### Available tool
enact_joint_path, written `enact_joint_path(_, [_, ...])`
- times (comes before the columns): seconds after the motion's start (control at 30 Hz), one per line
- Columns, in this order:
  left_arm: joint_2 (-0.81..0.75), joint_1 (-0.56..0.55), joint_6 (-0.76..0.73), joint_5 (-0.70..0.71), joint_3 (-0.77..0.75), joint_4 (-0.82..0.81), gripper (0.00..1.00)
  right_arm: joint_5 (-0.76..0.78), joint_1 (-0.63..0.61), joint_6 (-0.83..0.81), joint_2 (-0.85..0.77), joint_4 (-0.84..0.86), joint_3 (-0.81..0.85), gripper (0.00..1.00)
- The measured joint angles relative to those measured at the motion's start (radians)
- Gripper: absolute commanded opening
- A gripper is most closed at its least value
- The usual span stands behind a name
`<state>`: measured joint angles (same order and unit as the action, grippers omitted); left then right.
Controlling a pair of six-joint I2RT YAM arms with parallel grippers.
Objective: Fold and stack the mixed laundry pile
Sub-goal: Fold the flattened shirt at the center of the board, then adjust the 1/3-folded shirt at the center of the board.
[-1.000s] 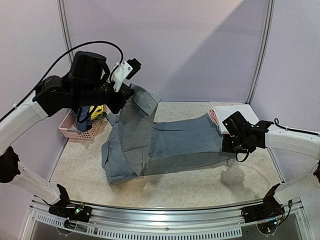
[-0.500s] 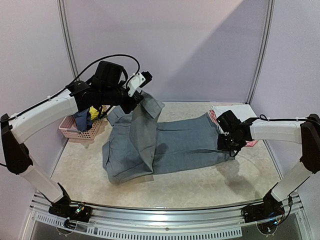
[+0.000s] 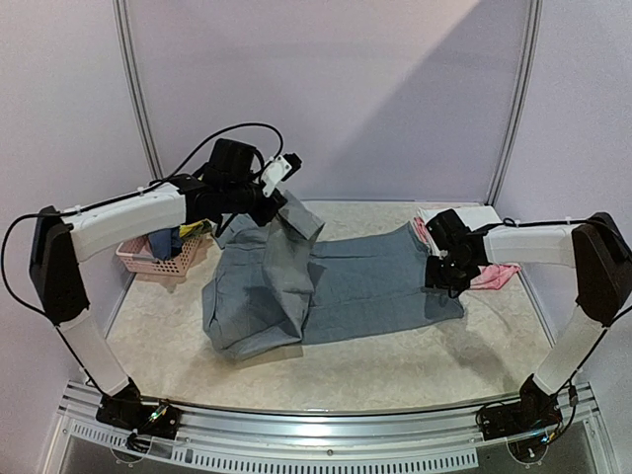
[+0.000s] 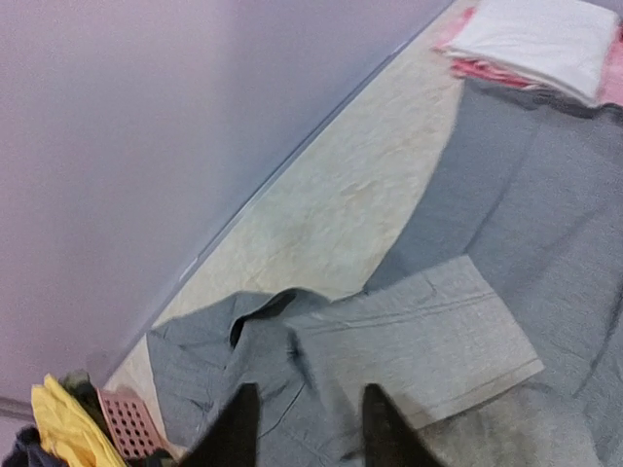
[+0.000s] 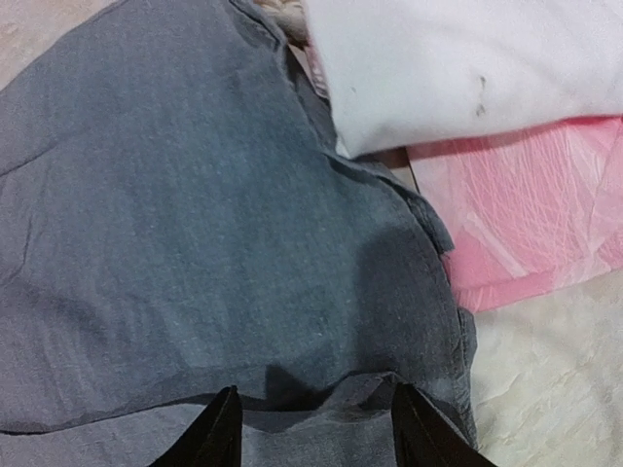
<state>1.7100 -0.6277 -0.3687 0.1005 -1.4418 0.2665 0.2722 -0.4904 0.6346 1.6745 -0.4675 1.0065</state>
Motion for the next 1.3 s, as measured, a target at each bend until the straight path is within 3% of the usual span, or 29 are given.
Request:
enact_joint_path(0.03, [0.031, 0.009, 0.013, 0.039, -0.01, -0.003, 0.77, -0.003, 0.001, -0.005, -0.001, -0.001, 0.013, 0.56])
enact_joint_path(0.1, [0.105, 0.026, 0.05, 0.118, -0.057, 0.008, 0.87, -0.015, 0.001, -0.015, -0.013, -0.006, 0.035, 0.58])
enact_joint_path(0.27, [0.253, 0.077, 0.2, 0.272, -0.237, 0.153, 0.89, -0.054, 0.001, -0.033, -0.103, -0.022, 0.058, 0.62])
enact_joint_path(0.37, [0.246, 0.087, 0.306, 0.314, -0.275, 0.236, 0.91, -0.109, 0.001, -0.046, -0.156, -0.017, 0.062, 0.67])
enact_joint_path(0.63, [-0.158, -0.045, 0.514, 0.257, 0.135, 0.241, 0.78, -0.347, -0.04, -0.146, -0.162, 0.075, 0.074, 0.75])
enact_joint_path(0.83, [-0.4, -0.206, 0.643, 0.214, 0.457, 0.233, 0.68, -0.365, -0.178, -0.294, 0.017, 0.114, 0.283, 0.76])
enact_joint_path(1.07, [-0.57, -0.332, 0.752, 0.219, 0.64, 0.251, 0.61, -0.369, -0.243, -0.408, 0.272, 0.137, 0.583, 0.75])
enact_joint_path(1.3, [-0.721, -0.375, 0.848, 0.22, 0.806, 0.253, 0.58, -0.315, -0.293, -0.597, 0.496, 0.098, 0.771, 0.74])
